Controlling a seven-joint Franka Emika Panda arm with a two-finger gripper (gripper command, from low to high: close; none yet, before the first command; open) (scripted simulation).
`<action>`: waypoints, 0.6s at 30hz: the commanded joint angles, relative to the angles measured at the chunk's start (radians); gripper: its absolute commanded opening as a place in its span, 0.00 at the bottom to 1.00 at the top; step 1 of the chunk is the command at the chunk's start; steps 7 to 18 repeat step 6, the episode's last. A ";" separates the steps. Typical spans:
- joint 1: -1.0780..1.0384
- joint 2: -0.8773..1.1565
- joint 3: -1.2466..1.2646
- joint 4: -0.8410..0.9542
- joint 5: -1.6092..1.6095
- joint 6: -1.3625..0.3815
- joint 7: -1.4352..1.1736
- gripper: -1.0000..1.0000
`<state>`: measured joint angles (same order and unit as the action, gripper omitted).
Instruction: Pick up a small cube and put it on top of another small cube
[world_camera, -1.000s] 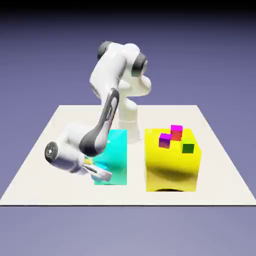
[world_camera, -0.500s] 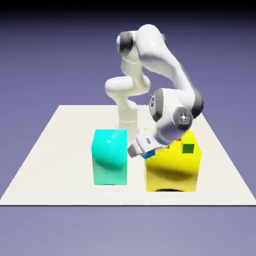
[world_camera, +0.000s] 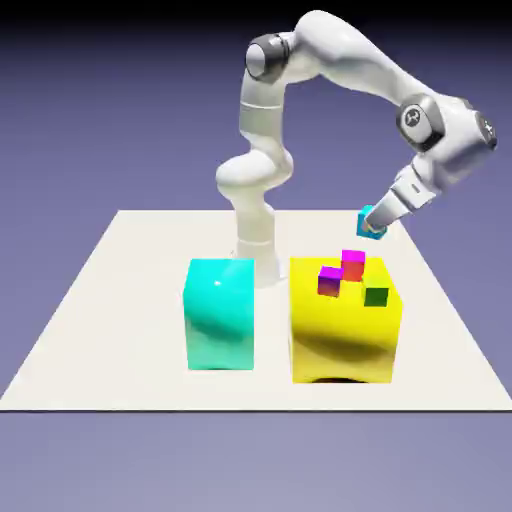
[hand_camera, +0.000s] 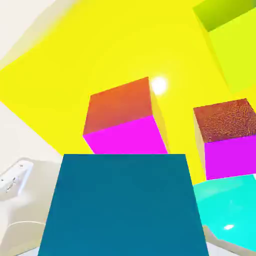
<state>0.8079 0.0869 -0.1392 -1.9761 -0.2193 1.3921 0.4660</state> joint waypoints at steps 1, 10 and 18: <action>-0.001 -0.007 -0.002 -0.036 -0.004 0.029 0.003 0.00; -0.002 -0.012 -0.003 -0.061 -0.005 0.049 0.005 1.00; -0.002 -0.012 -0.003 -0.061 -0.005 0.049 0.005 1.00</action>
